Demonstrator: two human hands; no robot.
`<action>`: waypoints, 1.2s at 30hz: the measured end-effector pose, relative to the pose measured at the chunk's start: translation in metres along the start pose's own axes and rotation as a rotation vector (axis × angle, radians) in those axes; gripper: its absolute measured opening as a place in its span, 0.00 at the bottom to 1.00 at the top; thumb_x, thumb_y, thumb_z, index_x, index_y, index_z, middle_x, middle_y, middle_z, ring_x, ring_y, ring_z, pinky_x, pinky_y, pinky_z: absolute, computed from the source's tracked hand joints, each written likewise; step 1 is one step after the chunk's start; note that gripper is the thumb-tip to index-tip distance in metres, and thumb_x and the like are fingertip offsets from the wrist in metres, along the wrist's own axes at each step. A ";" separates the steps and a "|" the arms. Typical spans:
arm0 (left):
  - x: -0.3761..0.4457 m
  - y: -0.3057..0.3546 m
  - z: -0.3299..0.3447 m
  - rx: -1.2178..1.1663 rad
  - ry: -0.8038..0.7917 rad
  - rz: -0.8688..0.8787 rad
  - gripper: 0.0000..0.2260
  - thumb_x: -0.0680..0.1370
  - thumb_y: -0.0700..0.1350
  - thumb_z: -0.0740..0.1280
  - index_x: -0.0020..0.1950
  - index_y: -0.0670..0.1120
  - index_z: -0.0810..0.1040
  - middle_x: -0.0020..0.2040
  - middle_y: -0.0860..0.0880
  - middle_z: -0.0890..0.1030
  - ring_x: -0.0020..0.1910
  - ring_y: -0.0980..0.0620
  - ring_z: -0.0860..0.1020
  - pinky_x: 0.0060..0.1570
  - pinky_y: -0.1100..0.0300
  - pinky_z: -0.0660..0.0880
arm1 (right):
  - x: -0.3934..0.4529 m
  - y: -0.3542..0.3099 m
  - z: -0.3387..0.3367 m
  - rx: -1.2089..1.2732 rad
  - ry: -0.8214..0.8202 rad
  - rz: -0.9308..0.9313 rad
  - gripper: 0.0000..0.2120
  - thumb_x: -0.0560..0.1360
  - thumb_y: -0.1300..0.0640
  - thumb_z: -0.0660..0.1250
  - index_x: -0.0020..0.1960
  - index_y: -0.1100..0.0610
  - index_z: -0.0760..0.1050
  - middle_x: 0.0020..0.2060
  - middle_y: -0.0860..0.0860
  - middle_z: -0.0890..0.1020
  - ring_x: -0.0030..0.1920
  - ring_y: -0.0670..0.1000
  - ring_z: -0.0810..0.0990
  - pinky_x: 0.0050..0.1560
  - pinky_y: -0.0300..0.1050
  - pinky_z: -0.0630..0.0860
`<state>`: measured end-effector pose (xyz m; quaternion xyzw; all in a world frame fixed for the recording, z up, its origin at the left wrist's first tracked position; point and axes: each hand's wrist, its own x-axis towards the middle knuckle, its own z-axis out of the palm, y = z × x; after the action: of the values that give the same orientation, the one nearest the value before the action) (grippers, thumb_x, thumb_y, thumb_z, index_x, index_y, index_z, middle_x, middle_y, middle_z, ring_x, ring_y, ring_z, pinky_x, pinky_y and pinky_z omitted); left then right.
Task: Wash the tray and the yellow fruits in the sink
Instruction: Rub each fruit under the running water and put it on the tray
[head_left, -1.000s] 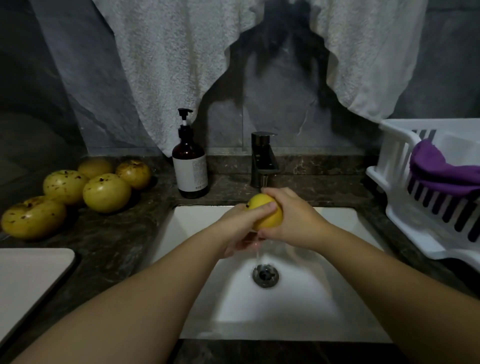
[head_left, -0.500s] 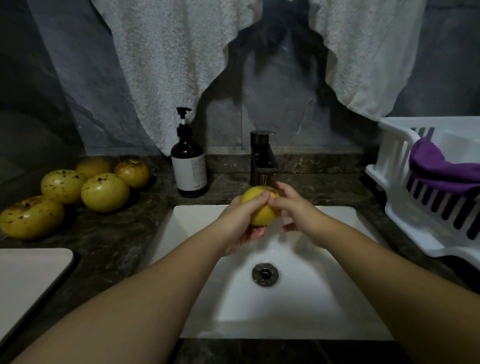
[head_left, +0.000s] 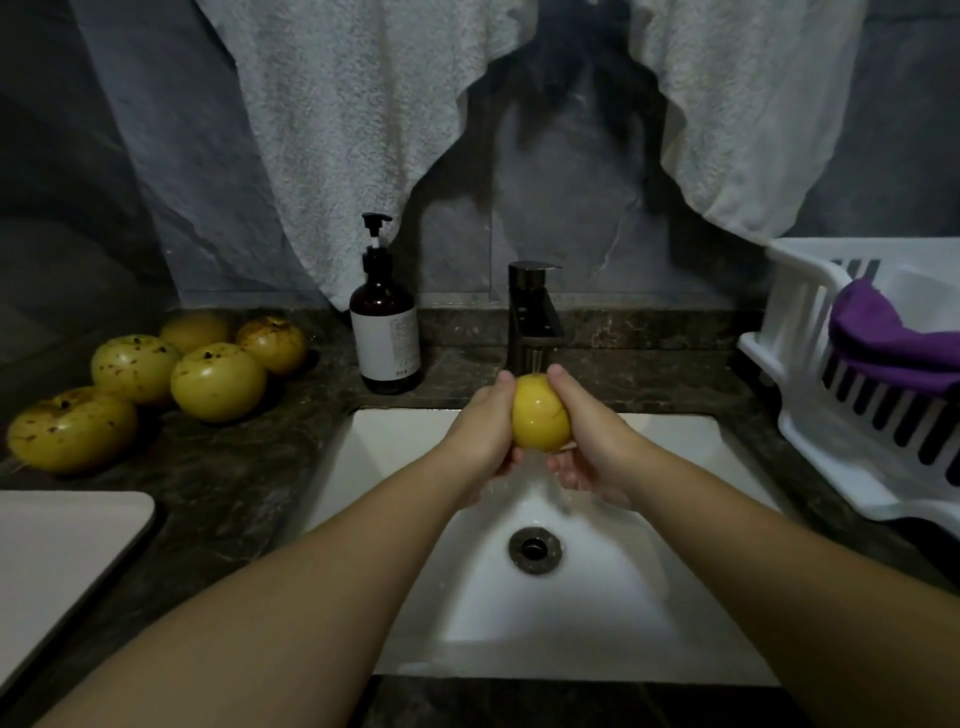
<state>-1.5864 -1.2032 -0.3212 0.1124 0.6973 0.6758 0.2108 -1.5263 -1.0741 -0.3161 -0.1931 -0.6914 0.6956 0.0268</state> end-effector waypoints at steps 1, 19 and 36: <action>0.001 0.000 -0.001 0.001 0.028 -0.001 0.19 0.85 0.65 0.51 0.59 0.55 0.75 0.41 0.46 0.77 0.30 0.53 0.74 0.32 0.60 0.69 | 0.001 0.000 0.001 0.004 0.015 -0.027 0.27 0.76 0.28 0.60 0.64 0.47 0.71 0.41 0.56 0.80 0.28 0.49 0.77 0.28 0.41 0.68; -0.005 0.002 0.002 -0.007 -0.058 -0.083 0.28 0.80 0.73 0.56 0.64 0.52 0.75 0.46 0.41 0.83 0.32 0.50 0.80 0.32 0.59 0.74 | -0.001 0.003 0.009 -0.295 0.104 -0.280 0.16 0.79 0.32 0.59 0.61 0.39 0.67 0.55 0.49 0.78 0.51 0.49 0.79 0.41 0.46 0.74; -0.005 0.001 0.006 -0.092 -0.040 -0.142 0.27 0.81 0.72 0.52 0.63 0.53 0.75 0.39 0.44 0.85 0.29 0.50 0.81 0.31 0.59 0.75 | 0.003 0.001 0.008 -0.339 0.207 -0.240 0.23 0.78 0.28 0.54 0.60 0.43 0.71 0.49 0.48 0.78 0.47 0.48 0.78 0.39 0.46 0.72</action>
<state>-1.5793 -1.2004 -0.3194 0.0662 0.6675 0.6880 0.2771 -1.5310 -1.0808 -0.3181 -0.1816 -0.8101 0.5377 0.1471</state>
